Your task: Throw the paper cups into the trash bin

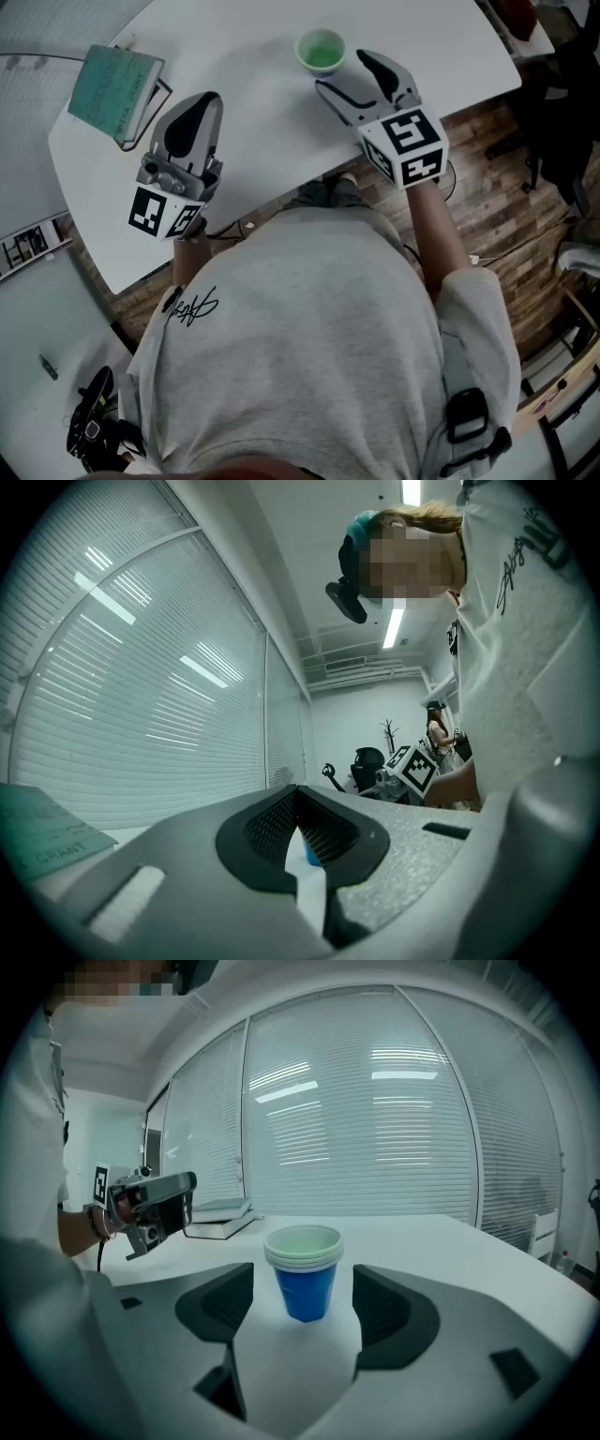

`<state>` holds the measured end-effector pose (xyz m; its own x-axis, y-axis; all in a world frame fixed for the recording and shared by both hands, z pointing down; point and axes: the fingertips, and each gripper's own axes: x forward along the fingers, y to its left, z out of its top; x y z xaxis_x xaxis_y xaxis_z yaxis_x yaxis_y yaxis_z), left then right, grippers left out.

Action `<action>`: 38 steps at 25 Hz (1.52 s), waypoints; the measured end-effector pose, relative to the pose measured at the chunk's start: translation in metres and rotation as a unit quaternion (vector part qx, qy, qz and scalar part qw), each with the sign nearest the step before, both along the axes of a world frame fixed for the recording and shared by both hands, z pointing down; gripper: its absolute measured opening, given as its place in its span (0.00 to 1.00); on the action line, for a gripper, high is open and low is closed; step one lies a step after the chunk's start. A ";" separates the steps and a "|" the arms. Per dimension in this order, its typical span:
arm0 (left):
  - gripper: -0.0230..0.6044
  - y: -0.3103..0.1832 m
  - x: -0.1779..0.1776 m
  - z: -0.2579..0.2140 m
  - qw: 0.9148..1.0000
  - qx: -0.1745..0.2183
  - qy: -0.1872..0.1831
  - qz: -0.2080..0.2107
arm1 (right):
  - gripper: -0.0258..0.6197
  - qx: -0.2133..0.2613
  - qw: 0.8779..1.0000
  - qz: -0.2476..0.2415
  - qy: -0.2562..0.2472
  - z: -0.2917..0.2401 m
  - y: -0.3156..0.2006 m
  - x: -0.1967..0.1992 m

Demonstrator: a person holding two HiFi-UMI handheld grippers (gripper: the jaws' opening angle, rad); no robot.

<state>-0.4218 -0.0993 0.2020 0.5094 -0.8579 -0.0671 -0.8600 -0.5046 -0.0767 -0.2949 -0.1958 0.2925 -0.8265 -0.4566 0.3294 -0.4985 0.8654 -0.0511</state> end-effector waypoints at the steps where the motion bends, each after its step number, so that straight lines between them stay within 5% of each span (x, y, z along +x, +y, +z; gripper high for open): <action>1: 0.04 0.000 0.000 0.000 1.000 0.000 0.001 -0.001 | 0.51 -0.002 1.000 0.000 0.005 0.002 0.000 -0.001; 16: 0.04 0.000 -0.007 0.004 1.000 -0.011 0.009 -0.003 | 0.51 -0.007 0.999 0.009 0.047 0.023 -0.010 -0.019; 38: 0.04 -0.004 -0.017 0.016 0.998 -0.020 0.043 0.033 | 0.51 -0.003 0.999 0.043 0.013 0.018 -0.020 -0.034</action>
<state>-0.4386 -0.1033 0.2181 0.5580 -0.8261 -0.0791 -0.8278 -0.5608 0.0172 -0.3293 -0.2154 0.3100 -0.7754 -0.5240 0.3525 -0.5724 0.8189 -0.0418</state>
